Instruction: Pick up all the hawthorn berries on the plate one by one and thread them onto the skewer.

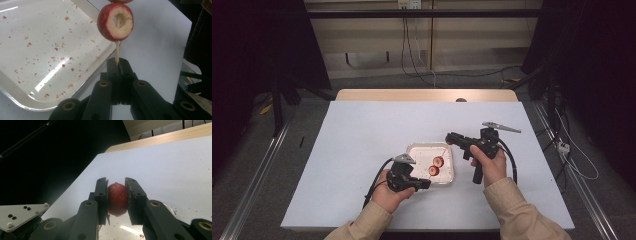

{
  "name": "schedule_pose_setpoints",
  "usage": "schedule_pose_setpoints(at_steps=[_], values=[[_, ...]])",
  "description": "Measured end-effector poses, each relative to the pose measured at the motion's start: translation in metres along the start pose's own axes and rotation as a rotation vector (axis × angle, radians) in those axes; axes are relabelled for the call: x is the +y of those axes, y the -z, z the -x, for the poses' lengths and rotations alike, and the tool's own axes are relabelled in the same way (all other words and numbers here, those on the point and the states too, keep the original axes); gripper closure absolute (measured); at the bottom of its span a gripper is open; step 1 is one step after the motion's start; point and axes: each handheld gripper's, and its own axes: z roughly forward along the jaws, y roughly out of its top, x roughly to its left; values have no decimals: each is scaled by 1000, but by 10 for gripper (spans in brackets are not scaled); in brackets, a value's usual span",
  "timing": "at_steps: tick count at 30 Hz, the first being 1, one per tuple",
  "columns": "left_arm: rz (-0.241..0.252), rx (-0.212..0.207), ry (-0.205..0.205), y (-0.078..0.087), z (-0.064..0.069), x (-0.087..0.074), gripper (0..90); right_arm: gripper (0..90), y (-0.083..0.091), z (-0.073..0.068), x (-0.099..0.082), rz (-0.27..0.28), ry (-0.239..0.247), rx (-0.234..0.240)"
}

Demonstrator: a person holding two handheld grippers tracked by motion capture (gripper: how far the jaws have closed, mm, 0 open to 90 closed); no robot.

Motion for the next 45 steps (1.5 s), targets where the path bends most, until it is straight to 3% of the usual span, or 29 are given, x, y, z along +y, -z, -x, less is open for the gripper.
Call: schedule_pose_setpoints(at_steps=[28, 45], values=[[-8, 4, 10, 0, -3, -1, 894, 733, 0, 0, -2, 8, -33, 30], [-11, 1, 1, 0, 0, 0, 894, 734, 0, 2, -3, 15, -31, 7]])
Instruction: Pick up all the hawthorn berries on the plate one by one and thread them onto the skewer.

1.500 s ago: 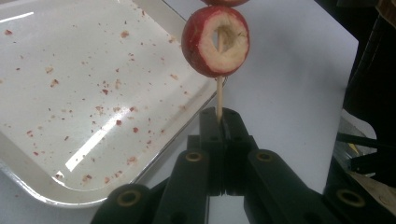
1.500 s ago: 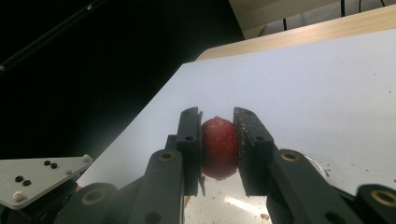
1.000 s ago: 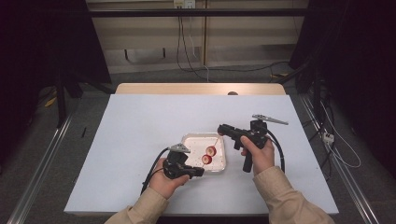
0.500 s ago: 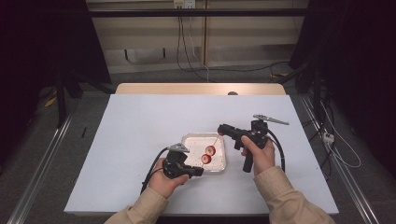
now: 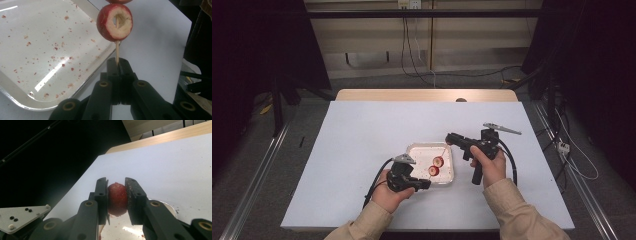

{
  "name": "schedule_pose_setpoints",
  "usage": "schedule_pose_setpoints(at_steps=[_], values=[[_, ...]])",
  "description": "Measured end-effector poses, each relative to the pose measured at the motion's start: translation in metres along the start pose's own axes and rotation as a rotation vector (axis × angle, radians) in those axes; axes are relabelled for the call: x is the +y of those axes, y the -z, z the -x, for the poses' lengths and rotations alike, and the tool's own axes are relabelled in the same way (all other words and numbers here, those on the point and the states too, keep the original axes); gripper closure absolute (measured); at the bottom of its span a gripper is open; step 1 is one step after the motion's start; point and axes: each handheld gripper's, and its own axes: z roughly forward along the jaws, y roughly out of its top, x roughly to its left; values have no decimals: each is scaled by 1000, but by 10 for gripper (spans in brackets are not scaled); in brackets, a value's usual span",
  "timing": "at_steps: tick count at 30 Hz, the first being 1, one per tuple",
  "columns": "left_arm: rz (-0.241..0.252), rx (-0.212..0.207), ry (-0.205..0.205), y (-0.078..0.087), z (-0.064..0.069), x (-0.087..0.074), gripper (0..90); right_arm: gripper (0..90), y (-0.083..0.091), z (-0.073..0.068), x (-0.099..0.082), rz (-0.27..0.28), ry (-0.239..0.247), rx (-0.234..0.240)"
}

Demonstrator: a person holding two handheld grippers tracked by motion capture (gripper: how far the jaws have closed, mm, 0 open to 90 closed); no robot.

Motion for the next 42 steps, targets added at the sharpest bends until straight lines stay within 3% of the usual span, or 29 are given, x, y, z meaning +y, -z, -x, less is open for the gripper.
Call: schedule_pose_setpoints(at_steps=[19, 42], values=[[2, 4, 0, 1, 0, 0, 893, 733, -1, 1, -1, -3, 13, -18], [-2, -2, 9, -1, -1, -1, 893, 733, -2, 0, -3, 1, -9, 4]])
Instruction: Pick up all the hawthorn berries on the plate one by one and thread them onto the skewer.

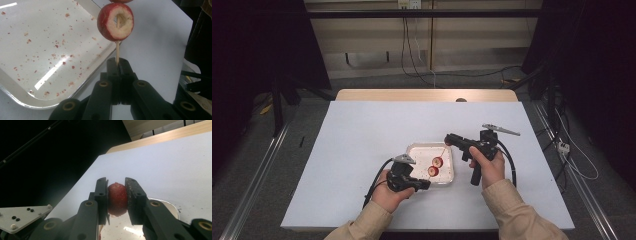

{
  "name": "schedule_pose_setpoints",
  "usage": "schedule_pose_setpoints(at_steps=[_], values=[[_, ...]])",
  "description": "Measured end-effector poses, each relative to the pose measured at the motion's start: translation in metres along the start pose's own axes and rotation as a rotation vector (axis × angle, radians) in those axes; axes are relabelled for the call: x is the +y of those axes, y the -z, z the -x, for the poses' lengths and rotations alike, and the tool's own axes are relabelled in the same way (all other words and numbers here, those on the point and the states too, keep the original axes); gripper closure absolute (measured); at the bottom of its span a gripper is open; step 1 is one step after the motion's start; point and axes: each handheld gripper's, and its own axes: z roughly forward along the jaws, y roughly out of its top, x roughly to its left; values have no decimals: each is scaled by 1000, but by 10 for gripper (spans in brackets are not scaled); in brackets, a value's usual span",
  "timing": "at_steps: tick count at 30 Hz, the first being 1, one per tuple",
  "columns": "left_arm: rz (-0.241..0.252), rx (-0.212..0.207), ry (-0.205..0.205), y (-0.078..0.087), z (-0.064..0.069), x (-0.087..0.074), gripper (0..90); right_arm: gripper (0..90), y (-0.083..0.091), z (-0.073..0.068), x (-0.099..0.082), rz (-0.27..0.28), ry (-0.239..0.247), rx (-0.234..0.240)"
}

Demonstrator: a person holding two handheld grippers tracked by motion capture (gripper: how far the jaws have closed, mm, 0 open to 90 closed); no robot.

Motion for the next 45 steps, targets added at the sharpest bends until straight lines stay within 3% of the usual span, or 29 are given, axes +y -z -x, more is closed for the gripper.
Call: schedule_pose_setpoints(at_steps=[14, 24, 36, 45], values=[[1, 15, 13, 2, -3, 0, 893, 734, 2, 2, 1, 1, -27, 24], [-2, 0, -29, 2, 2, 2, 892, 733, 1, 3, 1, -3, -67, 45], [20, -19, -51, 3, 6, 3, 893, 728, -1, 6, 1, 7, -107, 47], [6, 10, -38, 4, 4, 2, 893, 731, -4, 6, 0, 0, -119, 58]])
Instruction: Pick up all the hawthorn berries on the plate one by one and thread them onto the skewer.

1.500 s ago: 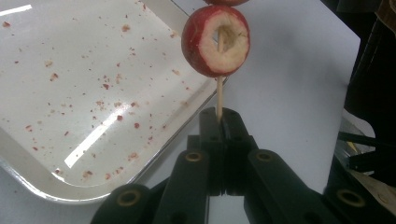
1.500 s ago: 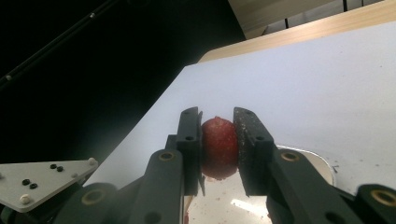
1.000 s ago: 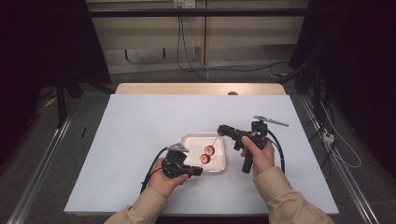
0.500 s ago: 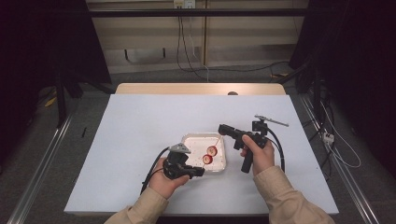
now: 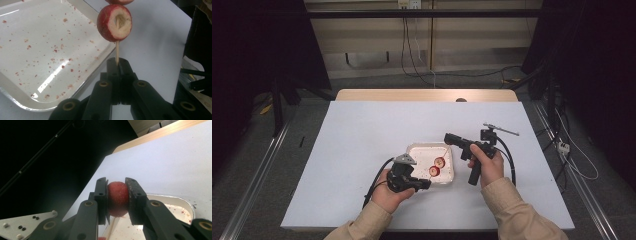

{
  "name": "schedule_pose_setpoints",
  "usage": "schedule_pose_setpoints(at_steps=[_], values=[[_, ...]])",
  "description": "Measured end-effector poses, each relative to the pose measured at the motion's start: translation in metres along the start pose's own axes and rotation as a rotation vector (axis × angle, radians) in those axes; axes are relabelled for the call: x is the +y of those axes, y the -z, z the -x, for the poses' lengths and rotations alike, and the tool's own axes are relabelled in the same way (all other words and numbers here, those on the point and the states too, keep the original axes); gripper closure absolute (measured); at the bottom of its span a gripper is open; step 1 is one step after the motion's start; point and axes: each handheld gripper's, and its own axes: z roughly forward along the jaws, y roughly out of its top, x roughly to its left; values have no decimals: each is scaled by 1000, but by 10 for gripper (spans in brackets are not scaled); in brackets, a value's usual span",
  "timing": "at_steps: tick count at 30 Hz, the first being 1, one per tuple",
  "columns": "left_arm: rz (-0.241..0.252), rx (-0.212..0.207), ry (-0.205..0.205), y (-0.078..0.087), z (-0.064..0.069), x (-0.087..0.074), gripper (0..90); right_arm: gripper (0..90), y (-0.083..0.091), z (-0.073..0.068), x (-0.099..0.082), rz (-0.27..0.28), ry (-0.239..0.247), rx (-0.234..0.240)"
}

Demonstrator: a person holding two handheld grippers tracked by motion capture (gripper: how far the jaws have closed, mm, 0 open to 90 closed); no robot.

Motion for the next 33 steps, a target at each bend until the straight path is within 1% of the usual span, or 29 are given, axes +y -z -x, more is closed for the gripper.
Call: schedule_pose_setpoints(at_steps=[4, 7, 8, 9, 10, 11, 16, 22, 24, 26, 28, 29, 30, 33], values=[[-6, 3, 8, 0, -1, -1, 893, 731, 2, 1, 1, 7, -8, 3], [8, -8, 10, 0, -1, 0, 893, 731, 3, 0, 1, 9, -12, 3], [7, -9, 10, 0, -1, 0, 893, 731, 2, 0, 1, 6, -15, 6], [5, -7, 13, -1, -1, 0, 893, 731, 2, 0, 0, 14, -14, 5], [4, -5, 13, -1, -1, -1, 893, 731, 2, 0, 0, 13, -13, 8], [5, -6, 16, -1, -2, -1, 893, 731, 2, -1, 0, 7, -24, 11], [8, -6, 23, -1, -3, -1, 893, 731, 0, -2, -2, 3, -19, 17], [26, -1, 18, -1, -2, -2, 893, 731, 0, -2, -2, 10, -23, 17], [41, -10, 29, -1, -2, -2, 894, 731, 1, -2, -1, 16, -22, 16], [49, -6, 36, 1, -3, -2, 894, 731, 1, -1, -1, 19, -25, 14], [50, -15, 38, 2, -4, -2, 894, 731, 2, -1, 0, 21, -22, 12], [57, -12, 38, 2, -3, -2, 895, 731, 3, 0, 0, 22, -24, 13], [49, -14, 34, 2, -3, -1, 894, 731, 3, 0, 0, 23, -25, 11], [53, -15, 34, 1, -2, -1, 895, 731, 3, 0, -1, 20, -25, 10]])
